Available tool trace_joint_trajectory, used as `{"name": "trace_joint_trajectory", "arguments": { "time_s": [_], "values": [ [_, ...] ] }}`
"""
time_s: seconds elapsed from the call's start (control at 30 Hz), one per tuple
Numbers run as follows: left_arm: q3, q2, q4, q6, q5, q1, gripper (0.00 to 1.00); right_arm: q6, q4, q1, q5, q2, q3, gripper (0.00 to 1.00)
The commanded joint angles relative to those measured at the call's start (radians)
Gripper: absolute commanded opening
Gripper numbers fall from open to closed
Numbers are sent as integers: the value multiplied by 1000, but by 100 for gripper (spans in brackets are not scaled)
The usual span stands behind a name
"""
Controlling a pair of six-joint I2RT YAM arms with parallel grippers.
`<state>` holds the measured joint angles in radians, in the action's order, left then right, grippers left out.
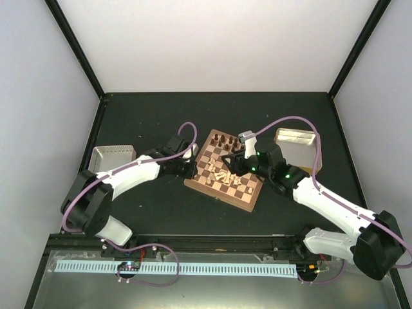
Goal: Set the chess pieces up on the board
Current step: Place the chess piece on the chessboard.
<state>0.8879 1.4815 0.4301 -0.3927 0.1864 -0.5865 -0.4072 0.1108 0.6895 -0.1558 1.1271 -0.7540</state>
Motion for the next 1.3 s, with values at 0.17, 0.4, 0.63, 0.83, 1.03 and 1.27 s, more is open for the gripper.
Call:
{"name": "trace_joint_trajectory", "arguments": {
  "time_s": [0.17,0.4,0.63,0.83,1.03,1.27],
  "values": [
    [48,69,2,-5,-6,-8,4,-3,7,2,39,21,-8,59],
    [25,100,-17,-22,-8,-7,6,-7,6,1,78,17,-8,59],
    [24,97,-17,-12,-12,-8,10,-7,2,2,82,19,-10,59],
    [12,81,-4,-12,-14,-7,17,-7,2,1,87,13,-10,58],
    [7,66,-8,-11,18,-8,27,-8,6,1,87,10,-12,58],
    [1,14,-11,-17,29,-8,41,-12,12,1,94,-4,-8,58]
  ]
}}
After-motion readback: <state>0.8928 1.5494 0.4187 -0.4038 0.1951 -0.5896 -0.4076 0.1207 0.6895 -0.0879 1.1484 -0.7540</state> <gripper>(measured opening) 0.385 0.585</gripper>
